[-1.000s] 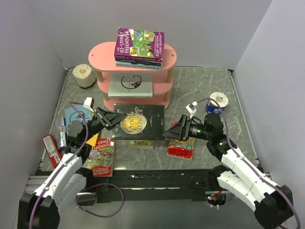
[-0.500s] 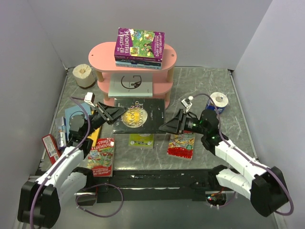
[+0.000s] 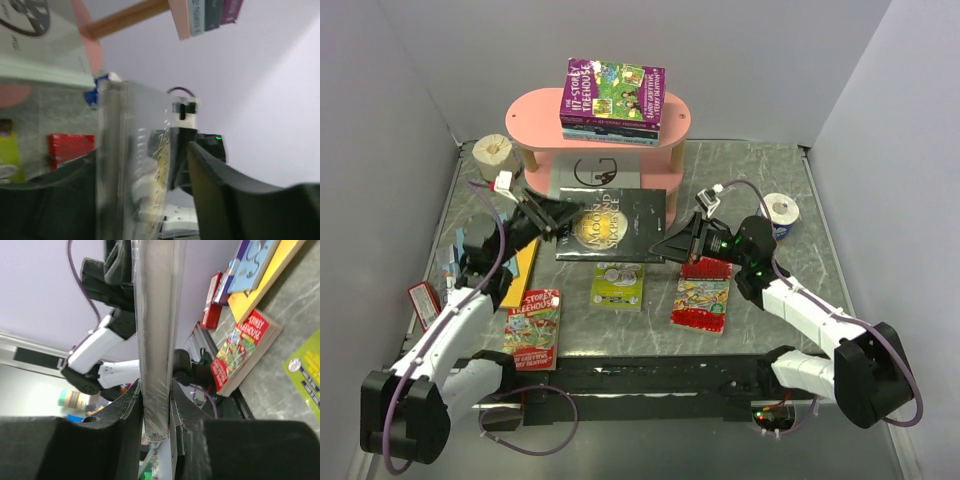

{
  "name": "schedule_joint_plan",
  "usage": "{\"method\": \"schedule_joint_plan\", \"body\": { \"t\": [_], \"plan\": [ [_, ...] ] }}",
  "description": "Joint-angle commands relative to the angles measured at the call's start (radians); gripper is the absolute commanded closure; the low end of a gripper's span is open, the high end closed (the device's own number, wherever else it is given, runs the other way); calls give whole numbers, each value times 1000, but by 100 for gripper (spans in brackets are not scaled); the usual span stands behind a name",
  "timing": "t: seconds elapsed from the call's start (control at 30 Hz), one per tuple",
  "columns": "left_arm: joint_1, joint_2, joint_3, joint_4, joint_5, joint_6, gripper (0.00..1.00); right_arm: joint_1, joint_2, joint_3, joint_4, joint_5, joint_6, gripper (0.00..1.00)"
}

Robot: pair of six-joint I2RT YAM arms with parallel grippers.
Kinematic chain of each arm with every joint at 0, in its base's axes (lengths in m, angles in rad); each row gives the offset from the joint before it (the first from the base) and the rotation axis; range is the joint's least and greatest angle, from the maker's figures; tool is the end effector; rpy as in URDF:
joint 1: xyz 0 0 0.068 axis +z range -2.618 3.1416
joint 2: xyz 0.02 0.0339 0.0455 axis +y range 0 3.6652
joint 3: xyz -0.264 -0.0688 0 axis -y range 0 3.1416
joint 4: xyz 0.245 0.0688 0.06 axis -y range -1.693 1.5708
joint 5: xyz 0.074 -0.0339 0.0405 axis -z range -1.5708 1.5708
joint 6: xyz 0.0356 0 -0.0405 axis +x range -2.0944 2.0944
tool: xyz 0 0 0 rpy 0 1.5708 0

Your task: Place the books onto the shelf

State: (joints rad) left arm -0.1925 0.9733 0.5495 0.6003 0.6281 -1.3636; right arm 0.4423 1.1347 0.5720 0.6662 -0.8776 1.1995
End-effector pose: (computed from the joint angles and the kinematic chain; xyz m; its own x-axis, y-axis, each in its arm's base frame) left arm 0.2126 -0.0628 0.3038 -0.6717 -0.6758 -0.3035 0.3173 0.1077 -0.9422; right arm 0.2088 0.1292 0.2828 -0.8653 0.2490 -0.4349 -0.4371 0.0495 0.8980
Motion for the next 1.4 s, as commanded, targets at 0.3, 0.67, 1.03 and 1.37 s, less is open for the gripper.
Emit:
{"method": "schedule_joint_plan", "body": {
  "t": [0.3, 0.67, 1.03, 1.37],
  "plan": [
    [119, -145, 288, -948, -496, 460, 12, 9, 13, 218, -117, 15, -118, 100],
    [171, -263, 253, -1030, -596, 475, 12, -39, 154, 198, 228, -6, 107, 100],
    [174, -251, 205, -967, -519, 451, 13, -91, 283, 331, 180, 11, 97, 100],
    [176, -219, 181, -893, -452, 425, 15, -94, 433, 434, 168, 69, 133, 100]
  ]
}}
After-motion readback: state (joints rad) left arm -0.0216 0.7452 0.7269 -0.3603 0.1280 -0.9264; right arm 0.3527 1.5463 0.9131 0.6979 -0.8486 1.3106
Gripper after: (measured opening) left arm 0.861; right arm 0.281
